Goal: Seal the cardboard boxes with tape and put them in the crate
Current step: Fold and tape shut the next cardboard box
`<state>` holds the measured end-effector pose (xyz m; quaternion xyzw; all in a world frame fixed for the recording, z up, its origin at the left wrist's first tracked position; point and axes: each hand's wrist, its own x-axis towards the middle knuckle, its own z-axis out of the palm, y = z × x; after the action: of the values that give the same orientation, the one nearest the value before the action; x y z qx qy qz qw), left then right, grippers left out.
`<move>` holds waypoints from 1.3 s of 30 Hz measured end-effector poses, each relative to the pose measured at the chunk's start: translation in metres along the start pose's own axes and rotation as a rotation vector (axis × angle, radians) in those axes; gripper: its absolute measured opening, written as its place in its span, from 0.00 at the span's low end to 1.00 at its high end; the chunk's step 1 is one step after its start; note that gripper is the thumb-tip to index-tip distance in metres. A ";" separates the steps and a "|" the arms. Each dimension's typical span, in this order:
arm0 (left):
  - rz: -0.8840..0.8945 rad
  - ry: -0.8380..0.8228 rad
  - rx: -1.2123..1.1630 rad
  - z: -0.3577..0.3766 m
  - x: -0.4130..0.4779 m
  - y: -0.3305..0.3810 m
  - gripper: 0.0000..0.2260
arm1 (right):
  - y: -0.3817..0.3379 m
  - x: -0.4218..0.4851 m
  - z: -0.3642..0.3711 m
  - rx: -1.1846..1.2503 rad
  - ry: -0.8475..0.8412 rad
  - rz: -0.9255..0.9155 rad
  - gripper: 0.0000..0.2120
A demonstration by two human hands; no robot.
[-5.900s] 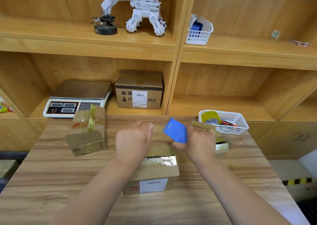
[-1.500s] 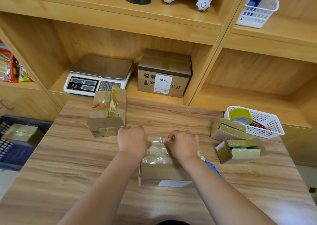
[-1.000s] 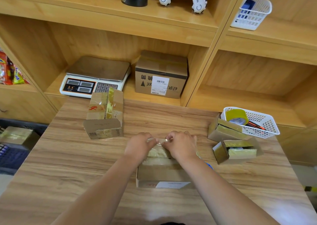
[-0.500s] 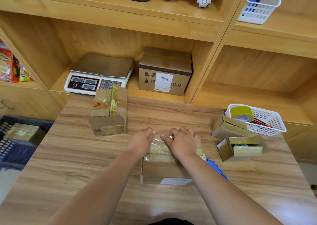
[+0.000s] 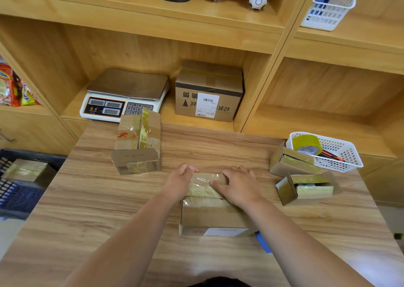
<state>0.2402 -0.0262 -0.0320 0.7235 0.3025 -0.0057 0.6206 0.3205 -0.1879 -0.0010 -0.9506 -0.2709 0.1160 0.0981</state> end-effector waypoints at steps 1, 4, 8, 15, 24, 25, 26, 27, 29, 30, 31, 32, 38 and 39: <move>0.001 0.005 -0.006 0.001 0.000 0.000 0.13 | -0.005 -0.002 0.003 -0.035 0.030 0.037 0.24; 0.006 0.032 -0.022 0.002 0.000 -0.001 0.14 | -0.019 -0.002 0.010 -0.087 0.071 0.134 0.30; 0.010 0.028 -0.053 0.003 0.001 0.000 0.14 | -0.037 0.004 0.015 -0.133 -0.001 0.152 0.41; 0.006 0.009 -0.006 0.000 0.003 0.001 0.12 | -0.032 0.005 0.011 -0.141 -0.091 0.063 0.39; -0.026 -0.055 0.008 -0.003 -0.001 0.007 0.10 | 0.010 -0.001 -0.010 -0.120 -0.140 0.067 0.33; -0.012 -0.069 0.022 -0.004 -0.002 0.008 0.09 | 0.010 0.000 -0.011 -0.116 -0.151 0.065 0.32; 0.008 -0.098 0.067 -0.007 -0.002 0.010 0.08 | 0.008 0.000 -0.012 -0.105 -0.162 0.058 0.32; 0.026 -0.144 0.130 -0.010 -0.002 0.011 0.07 | 0.008 0.001 -0.014 -0.076 -0.173 0.041 0.31; 0.034 -0.263 0.216 -0.018 -0.002 0.013 0.13 | 0.010 0.002 -0.018 0.027 -0.198 -0.025 0.28; 0.025 -0.313 0.229 -0.022 -0.001 0.013 0.19 | 0.012 0.003 -0.019 0.071 -0.208 -0.055 0.25; 0.016 -0.345 0.244 -0.025 -0.001 0.013 0.22 | 0.013 0.003 -0.019 0.099 -0.208 -0.070 0.22; 0.015 -0.360 0.259 -0.026 0.000 0.013 0.22 | 0.014 0.004 -0.019 0.112 -0.193 -0.074 0.20; 0.041 -0.340 0.315 -0.029 0.007 0.013 0.06 | 0.014 0.013 -0.014 0.124 -0.083 -0.069 0.14; 0.046 -0.329 0.315 -0.029 0.007 0.014 0.02 | 0.014 0.014 -0.014 0.124 -0.078 -0.055 0.15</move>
<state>0.2413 0.0027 -0.0159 0.8074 0.1760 -0.1568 0.5409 0.3426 -0.1940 0.0061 -0.9296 -0.2930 0.1668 0.1491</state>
